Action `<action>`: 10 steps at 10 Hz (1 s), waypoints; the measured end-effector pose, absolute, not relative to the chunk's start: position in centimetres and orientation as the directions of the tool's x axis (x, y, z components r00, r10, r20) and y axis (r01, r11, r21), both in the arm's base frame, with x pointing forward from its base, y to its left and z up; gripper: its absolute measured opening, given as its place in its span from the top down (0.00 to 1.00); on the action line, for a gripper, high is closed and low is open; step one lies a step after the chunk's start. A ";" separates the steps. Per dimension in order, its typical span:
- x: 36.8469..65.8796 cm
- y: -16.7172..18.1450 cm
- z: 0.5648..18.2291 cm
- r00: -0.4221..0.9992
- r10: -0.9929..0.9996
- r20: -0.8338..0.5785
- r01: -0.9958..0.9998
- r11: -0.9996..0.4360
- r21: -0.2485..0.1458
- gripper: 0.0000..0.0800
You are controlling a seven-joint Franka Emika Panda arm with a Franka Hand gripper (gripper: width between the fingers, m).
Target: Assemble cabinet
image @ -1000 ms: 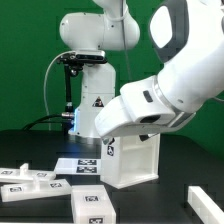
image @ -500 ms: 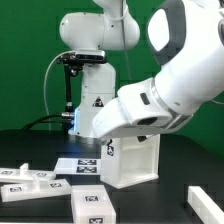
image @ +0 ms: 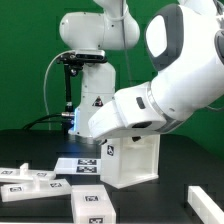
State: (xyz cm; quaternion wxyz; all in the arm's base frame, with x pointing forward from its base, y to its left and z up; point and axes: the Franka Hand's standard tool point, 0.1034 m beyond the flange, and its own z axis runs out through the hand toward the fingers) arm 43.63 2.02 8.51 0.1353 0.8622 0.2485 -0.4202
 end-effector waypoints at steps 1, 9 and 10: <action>43.6 1.9 8.5 0.519 0.316 -0.794 0.545 -0.838 0.022 0.00; 43.2 -0.1 8.5 0.494 0.270 -0.827 0.516 -0.856 0.029 0.28; 43.2 -0.1 8.5 0.494 0.270 -0.827 0.516 -0.856 0.029 0.28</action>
Offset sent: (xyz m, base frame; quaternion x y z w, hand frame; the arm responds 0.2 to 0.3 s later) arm -0.0120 -0.0263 0.0030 -0.0278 -0.0541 0.0431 0.9972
